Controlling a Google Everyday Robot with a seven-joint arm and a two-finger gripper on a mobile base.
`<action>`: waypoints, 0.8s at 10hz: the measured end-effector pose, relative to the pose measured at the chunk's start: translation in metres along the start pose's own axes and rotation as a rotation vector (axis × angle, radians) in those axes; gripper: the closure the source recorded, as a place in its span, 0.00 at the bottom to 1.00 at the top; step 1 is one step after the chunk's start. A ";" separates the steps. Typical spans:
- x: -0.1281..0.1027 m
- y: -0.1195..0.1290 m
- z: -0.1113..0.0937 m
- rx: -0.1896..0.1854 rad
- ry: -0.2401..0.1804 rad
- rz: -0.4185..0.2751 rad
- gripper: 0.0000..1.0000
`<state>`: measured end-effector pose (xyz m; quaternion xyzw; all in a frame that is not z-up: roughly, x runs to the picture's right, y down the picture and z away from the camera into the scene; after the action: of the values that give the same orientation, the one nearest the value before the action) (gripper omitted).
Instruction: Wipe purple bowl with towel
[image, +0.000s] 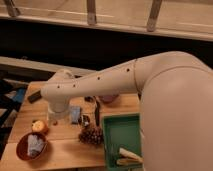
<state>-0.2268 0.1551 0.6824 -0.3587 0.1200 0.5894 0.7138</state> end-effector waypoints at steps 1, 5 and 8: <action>-0.002 0.015 0.007 -0.008 0.011 -0.037 0.35; -0.001 0.070 0.028 -0.048 0.048 -0.171 0.35; 0.017 0.123 0.046 -0.097 0.094 -0.294 0.35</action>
<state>-0.3480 0.2038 0.6591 -0.4339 0.0709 0.4662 0.7677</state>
